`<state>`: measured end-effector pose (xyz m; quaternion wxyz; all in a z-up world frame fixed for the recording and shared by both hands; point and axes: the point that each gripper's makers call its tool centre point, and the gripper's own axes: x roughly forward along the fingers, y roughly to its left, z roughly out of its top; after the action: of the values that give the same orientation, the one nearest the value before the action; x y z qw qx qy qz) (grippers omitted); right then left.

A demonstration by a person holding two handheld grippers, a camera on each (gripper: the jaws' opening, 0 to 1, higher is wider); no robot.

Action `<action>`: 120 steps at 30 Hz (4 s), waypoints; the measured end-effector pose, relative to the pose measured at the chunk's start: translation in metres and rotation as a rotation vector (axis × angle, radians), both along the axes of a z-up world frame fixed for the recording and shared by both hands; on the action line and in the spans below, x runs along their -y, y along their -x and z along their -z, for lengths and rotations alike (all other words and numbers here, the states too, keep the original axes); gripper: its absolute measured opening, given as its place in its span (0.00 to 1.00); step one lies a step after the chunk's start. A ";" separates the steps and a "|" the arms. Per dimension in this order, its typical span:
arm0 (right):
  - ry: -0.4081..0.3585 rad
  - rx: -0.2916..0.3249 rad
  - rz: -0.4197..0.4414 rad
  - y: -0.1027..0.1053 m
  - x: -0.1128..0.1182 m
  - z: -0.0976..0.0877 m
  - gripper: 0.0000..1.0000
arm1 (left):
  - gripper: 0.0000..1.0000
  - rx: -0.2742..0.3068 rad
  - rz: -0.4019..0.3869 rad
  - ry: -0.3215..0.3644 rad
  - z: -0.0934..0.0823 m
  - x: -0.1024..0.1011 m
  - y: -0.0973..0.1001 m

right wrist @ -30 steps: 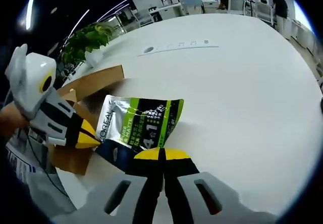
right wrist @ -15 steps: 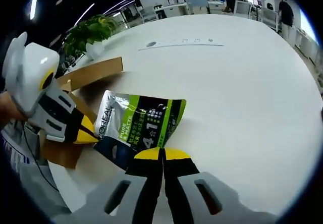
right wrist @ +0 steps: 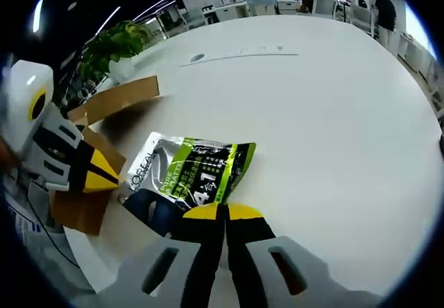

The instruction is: Operate the shoe box by opening the lid, removing the specified soft item, and placing it in the target area until the item is outside and the box remains undamaged.

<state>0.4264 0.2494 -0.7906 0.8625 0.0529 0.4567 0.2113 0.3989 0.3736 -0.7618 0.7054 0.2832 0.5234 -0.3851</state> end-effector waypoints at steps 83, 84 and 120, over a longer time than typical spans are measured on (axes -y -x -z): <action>-0.116 0.303 -0.562 0.070 -0.141 -0.156 0.74 | 0.56 0.359 -0.456 0.473 -0.123 -0.208 0.076; -0.119 0.302 -0.566 0.071 -0.143 -0.157 0.74 | 0.56 0.362 -0.466 0.466 -0.121 -0.214 0.078; -0.127 0.217 -0.679 0.094 -0.244 -0.116 0.51 | 0.30 0.381 -0.819 0.344 -0.067 -0.339 0.105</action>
<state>0.3326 0.4936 -0.6741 0.7816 -0.0713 0.3400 0.5181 0.2941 0.7126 -0.6951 0.9189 -0.0014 0.3821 -0.0977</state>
